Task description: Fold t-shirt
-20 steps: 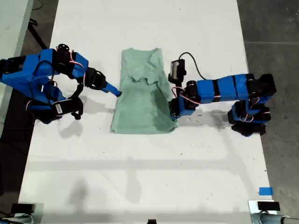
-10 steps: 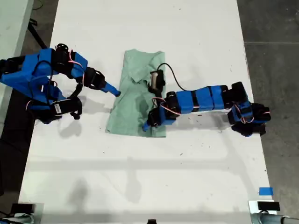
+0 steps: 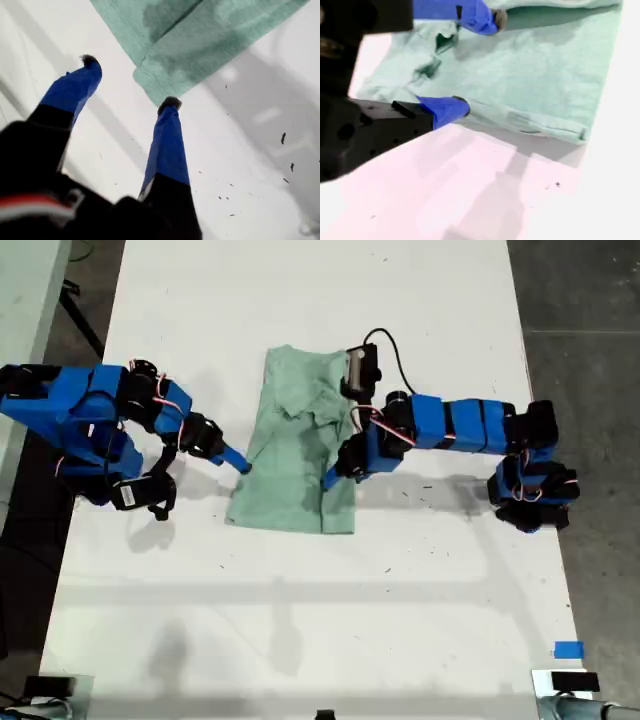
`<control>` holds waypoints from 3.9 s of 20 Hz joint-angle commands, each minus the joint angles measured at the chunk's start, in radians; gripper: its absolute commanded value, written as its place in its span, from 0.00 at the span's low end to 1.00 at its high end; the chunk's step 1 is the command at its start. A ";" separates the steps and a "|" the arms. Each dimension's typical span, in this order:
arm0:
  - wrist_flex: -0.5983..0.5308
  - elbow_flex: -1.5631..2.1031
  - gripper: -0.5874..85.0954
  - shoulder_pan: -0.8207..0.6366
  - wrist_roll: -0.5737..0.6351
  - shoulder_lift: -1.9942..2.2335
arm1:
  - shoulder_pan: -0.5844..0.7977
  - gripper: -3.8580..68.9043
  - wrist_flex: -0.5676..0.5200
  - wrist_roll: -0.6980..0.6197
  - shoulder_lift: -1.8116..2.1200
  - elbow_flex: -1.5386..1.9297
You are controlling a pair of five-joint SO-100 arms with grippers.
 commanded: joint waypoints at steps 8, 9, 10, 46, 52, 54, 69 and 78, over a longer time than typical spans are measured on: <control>-0.334 0.245 0.33 0.192 -0.268 -0.072 | 0.025 0.40 0.008 -0.057 0.092 0.003; -0.356 0.244 0.33 0.184 -0.265 -0.100 | 0.023 0.39 0.008 -0.054 0.097 0.009; -0.376 0.245 0.33 0.173 -0.265 -0.133 | 0.020 0.39 0.008 -0.049 0.104 0.020; 0.502 -0.956 0.43 0.110 0.000 -0.497 | 0.005 0.33 -0.064 0.014 0.273 0.249; 0.483 -0.744 0.03 0.219 -0.230 -0.423 | -0.120 0.22 -0.092 0.118 0.276 0.258; 0.436 -0.718 0.31 0.235 -0.222 -0.434 | -0.152 0.37 -0.129 0.153 0.242 0.252; 0.035 -0.410 0.38 0.140 -0.120 -0.660 | -0.126 0.46 -0.144 0.160 -0.285 -0.095; -0.094 -0.508 0.30 0.192 -0.190 -0.942 | -0.163 0.37 -0.247 0.195 -0.511 -0.163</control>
